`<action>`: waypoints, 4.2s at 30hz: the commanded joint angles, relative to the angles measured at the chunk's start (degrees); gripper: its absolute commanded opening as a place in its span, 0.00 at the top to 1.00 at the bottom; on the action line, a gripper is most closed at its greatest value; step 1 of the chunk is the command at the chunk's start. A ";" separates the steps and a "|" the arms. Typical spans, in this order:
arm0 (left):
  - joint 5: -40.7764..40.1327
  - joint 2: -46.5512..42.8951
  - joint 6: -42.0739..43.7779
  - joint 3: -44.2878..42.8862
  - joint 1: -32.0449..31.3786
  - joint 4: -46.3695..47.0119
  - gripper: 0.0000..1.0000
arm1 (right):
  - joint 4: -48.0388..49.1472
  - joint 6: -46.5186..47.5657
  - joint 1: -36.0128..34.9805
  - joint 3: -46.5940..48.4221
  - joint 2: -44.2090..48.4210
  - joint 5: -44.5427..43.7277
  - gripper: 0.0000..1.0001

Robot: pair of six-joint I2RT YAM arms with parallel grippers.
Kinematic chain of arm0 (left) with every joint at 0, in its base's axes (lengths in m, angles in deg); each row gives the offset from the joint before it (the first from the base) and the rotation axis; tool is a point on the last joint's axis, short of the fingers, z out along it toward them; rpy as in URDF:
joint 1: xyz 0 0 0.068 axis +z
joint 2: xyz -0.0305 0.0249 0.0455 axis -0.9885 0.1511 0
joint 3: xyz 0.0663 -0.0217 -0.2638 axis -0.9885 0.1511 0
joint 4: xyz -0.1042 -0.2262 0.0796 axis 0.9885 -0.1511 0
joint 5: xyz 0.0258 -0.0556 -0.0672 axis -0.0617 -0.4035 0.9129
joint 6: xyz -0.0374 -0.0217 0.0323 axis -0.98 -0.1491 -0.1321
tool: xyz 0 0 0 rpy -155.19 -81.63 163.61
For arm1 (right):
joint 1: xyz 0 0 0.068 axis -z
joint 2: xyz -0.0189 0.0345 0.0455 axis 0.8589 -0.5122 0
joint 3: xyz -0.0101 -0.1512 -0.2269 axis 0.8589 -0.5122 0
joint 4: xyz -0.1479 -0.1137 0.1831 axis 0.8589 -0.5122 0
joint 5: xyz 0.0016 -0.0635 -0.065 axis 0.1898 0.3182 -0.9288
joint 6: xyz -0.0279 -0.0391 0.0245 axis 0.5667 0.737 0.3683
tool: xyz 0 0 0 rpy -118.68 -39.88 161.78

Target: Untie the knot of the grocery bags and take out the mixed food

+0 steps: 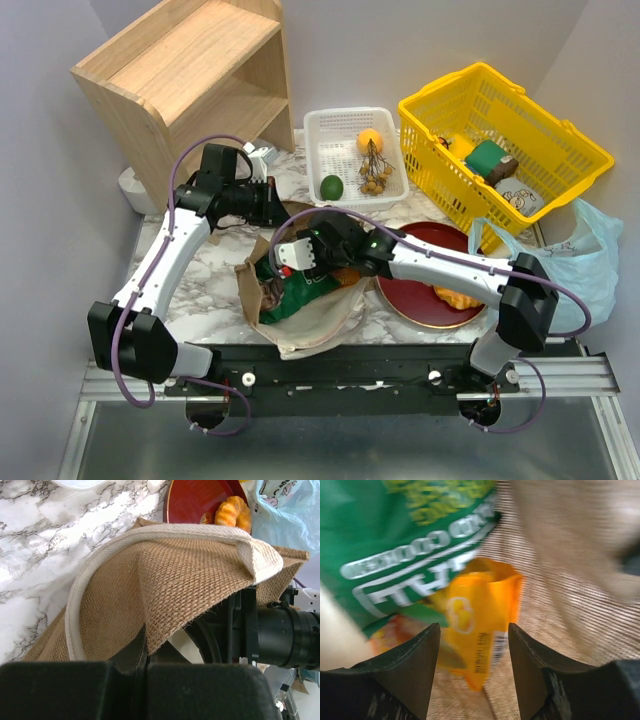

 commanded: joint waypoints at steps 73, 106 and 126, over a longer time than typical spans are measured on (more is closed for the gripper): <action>6.15 -13.05 -4.69 4.44 -0.85 35.37 0.01 | 2.97 -52.69 20.71 37.40 14.13 25.11 1.00; 12.57 -5.84 -9.10 -2.42 -11.22 45.59 0.05 | 5.43 -52.95 23.17 41.10 8.50 20.72 1.00; 5.54 -1.09 -8.14 -14.10 -8.33 44.89 0.74 | 5.96 -59.46 23.96 29.33 11.92 22.48 1.00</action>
